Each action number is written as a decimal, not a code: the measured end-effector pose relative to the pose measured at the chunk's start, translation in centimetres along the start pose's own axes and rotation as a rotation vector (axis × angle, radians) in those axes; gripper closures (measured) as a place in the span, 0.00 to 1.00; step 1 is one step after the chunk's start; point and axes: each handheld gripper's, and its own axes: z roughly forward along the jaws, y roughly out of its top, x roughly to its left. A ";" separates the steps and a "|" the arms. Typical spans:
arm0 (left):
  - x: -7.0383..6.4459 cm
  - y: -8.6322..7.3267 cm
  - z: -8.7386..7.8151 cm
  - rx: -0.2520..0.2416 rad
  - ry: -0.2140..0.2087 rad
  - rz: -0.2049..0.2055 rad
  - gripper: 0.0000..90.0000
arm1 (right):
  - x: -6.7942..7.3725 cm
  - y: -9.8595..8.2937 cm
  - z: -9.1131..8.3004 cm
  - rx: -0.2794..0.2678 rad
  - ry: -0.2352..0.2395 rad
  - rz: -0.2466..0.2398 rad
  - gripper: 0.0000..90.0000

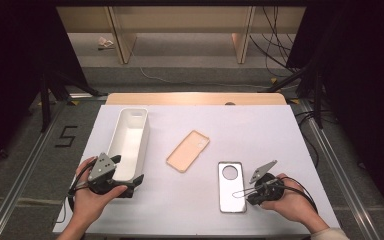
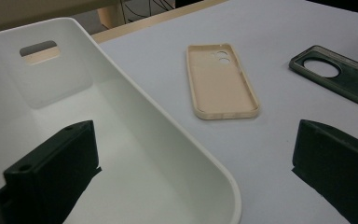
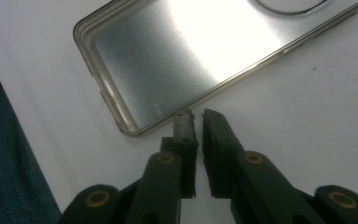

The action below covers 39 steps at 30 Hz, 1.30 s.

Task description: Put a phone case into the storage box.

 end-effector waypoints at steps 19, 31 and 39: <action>-0.1 0.0 0.1 0.000 -0.005 0.002 0.00 | 0.9 1.7 -1.2 -0.105 -0.139 -0.235 0.23; -0.2 0.1 0.2 0.000 -0.007 0.003 0.00 | 1.8 2.5 -0.5 -0.032 -0.099 -0.304 0.22; -0.2 0.1 0.2 -0.002 -0.007 0.002 0.00 | 2.5 3.4 0.1 0.024 -0.080 -0.351 0.23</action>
